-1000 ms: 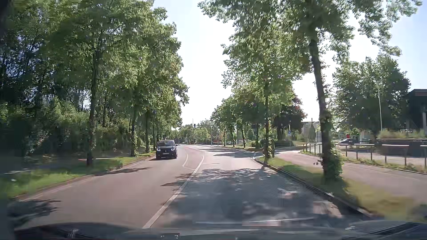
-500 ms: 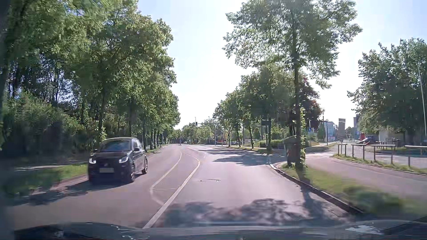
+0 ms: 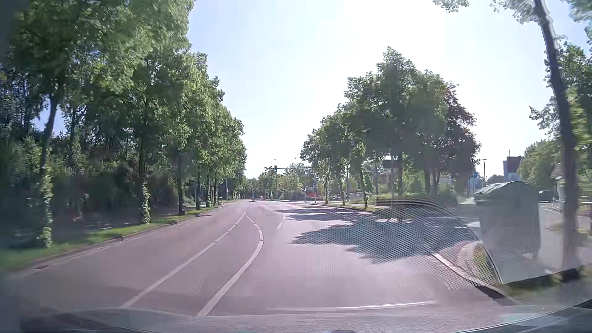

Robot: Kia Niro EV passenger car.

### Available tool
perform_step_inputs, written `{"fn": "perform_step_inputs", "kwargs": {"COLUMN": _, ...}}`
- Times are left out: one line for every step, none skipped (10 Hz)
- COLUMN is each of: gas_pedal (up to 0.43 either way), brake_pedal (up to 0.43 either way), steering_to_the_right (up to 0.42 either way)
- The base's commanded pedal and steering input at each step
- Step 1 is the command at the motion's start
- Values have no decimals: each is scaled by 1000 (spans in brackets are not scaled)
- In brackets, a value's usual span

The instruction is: Follow the waypoints while adhering to traffic rules and regulations

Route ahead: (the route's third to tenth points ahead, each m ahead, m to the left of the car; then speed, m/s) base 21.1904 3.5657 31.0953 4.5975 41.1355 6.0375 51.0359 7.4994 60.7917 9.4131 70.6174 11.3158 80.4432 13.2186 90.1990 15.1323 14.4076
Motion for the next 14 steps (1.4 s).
{"fn": "perform_step_inputs", "kwargs": {"gas_pedal": 169, "brake_pedal": 12, "steering_to_the_right": -16}}
{"fn": "perform_step_inputs", "kwargs": {"gas_pedal": 189, "brake_pedal": 6, "steering_to_the_right": -17}}
{"fn": "perform_step_inputs", "kwargs": {"gas_pedal": 177, "brake_pedal": 12, "steering_to_the_right": -18}}
{"fn": "perform_step_inputs", "kwargs": {"gas_pedal": 177, "brake_pedal": 12, "steering_to_the_right": -18}}
{"fn": "perform_step_inputs", "kwargs": {"gas_pedal": 177, "brake_pedal": 6, "steering_to_the_right": -19}}
{"fn": "perform_step_inputs", "kwargs": {"gas_pedal": 177, "brake_pedal": 12, "steering_to_the_right": -18}}
{"fn": "perform_step_inputs", "kwargs": {"gas_pedal": 177, "brake_pedal": 12, "steering_to_the_right": -17}}
{"fn": "perform_step_inputs", "kwargs": {"gas_pedal": 177, "brake_pedal": 12, "steering_to_the_right": -17}}
{"fn": "perform_step_inputs", "kwargs": {"gas_pedal": 177, "brake_pedal": 12, "steering_to_the_right": -17}}
{"fn": "perform_step_inputs", "kwargs": {"gas_pedal": 177, "brake_pedal": 12, "steering_to_the_right": -17}}
{"fn": "perform_step_inputs", "kwargs": {"gas_pedal": 177, "brake_pedal": 12, "steering_to_the_right": -17}}
{"fn": "perform_step_inputs", "kwargs": {"gas_pedal": 169, "brake_pedal": 12, "steering_to_the_right": -17}}
{"fn": "perform_step_inputs", "kwargs": {"gas_pedal": 157, "brake_pedal": 12, "steering_to_the_right": -17}}
{"fn": "perform_step_inputs", "kwargs": {"gas_pedal": 150, "brake_pedal": 6, "steering_to_the_right": -17}}
